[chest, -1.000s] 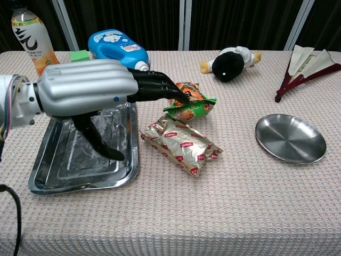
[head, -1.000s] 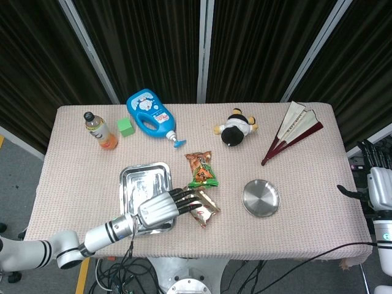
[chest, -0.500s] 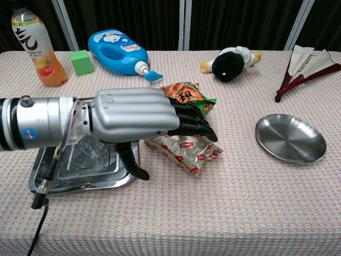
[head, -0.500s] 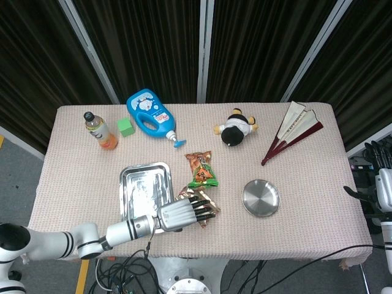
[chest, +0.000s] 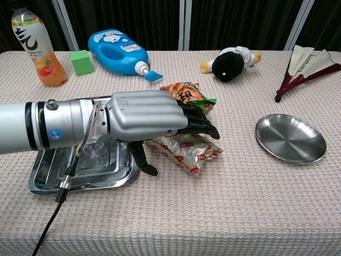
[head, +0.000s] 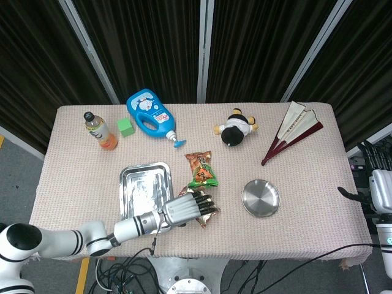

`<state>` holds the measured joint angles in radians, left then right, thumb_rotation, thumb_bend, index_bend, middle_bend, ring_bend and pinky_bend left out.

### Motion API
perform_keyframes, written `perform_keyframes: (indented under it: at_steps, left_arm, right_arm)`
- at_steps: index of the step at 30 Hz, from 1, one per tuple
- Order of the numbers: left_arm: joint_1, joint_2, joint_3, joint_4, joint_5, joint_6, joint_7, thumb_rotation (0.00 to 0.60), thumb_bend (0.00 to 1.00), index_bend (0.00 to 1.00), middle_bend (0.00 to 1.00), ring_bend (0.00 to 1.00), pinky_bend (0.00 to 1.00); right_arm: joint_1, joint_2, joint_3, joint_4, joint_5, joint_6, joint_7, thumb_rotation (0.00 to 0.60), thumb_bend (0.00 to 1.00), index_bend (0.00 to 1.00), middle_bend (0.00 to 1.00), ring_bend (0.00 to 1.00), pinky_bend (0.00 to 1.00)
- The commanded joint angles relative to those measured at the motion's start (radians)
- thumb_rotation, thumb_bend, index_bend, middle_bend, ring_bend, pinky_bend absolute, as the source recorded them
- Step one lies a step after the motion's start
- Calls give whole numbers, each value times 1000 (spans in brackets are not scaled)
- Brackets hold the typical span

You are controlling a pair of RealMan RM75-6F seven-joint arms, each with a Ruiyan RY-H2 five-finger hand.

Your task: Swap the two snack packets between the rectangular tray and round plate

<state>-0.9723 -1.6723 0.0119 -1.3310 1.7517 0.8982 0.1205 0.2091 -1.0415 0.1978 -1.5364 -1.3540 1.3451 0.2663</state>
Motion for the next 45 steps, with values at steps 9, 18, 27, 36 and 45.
perform_keyframes:
  at_steps: [9, 18, 27, 36, 45]
  left_arm:
    - [-17, -54, 0, 46, -27, -30, 1, 600, 126, 155, 179, 135, 308]
    - [-19, -101, 5, 120, -11, 11, 1, 600, 261, 356, 330, 275, 427]
    - [-4, -116, 15, 135, 29, 105, -10, 600, 311, 488, 455, 390, 526]
    - [25, -82, 13, 73, 73, 232, -22, 600, 317, 510, 475, 409, 539]
    - [106, 96, 20, -56, 58, 329, 38, 600, 319, 510, 474, 408, 539]
  right_arm:
    - [1, -4, -2, 8, 8, -9, 3, 600, 0, 0, 0, 0, 0]
    - [0, -4, -3, 18, 12, -17, 11, 600, 0, 0, 0, 0, 0]
    - [1, -2, -2, 13, 15, -19, 7, 600, 0, 0, 0, 0, 0]
    - [5, -1, -1, 5, 18, -24, -4, 600, 0, 0, 0, 0, 0]
    - [17, 1, 4, -12, 20, -33, -27, 600, 0, 0, 0, 0, 0]
